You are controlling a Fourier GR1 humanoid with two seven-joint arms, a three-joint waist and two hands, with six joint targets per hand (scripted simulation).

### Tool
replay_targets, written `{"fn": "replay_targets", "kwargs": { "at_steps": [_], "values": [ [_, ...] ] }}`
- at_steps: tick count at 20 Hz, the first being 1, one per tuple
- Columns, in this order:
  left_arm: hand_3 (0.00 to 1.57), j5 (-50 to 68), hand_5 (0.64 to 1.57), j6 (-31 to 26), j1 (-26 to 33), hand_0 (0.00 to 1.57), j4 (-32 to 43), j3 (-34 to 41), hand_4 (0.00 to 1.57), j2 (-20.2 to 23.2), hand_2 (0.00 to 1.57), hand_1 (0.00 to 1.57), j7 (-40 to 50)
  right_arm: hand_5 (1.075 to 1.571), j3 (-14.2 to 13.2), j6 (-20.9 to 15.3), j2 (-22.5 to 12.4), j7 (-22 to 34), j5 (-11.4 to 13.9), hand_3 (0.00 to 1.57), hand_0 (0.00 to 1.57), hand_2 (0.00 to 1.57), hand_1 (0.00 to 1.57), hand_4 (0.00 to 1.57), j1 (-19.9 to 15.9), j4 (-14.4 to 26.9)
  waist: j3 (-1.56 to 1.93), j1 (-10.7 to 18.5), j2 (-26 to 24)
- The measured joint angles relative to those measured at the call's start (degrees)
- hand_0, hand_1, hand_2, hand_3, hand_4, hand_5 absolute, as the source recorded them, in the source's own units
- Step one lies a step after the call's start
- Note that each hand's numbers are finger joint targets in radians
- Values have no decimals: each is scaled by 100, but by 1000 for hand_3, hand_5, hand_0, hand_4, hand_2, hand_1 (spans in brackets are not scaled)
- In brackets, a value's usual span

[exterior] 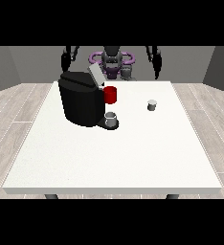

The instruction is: Insert the coffee pod into the coffee machine and close the lid

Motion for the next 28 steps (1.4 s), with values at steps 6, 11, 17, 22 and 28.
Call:
{"fn": "replay_targets", "kwargs": {
  "at_steps": [6,11,17,22,28],
  "values": [
    [0,290,1571,-353,-183,0,64,173,240,55,0,0,-493,1571,-6,77,64,23,-54,0,0,0,0,128,46,257,-50,65,-128],
    [0,218,1571,-568,-424,0,280,449,0,469,0,0,-894,1571,-197,-353,363,-289,-117,0,0,0,0,145,-38,175,-61,-106,-93],
    [0,-26,1571,-744,-1004,0,926,786,0,1064,0,0,-935,1571,-134,-507,496,-409,-115,0,0,0,0,177,-170,88,-64,-338,110],
    [0,19,1571,-972,-1639,0,1673,1047,0,1448,0,0,-673,1571,-15,-533,517,-426,-135,0,0,0,0,228,-355,28,-65,-567,385],
    [0,-188,1571,-963,-2270,0,2683,1218,0,1739,0,0,-686,1571,192,-565,511,-411,-151,0,0,0,0,281,-529,-107,-66,-825,749]
  ]
}}
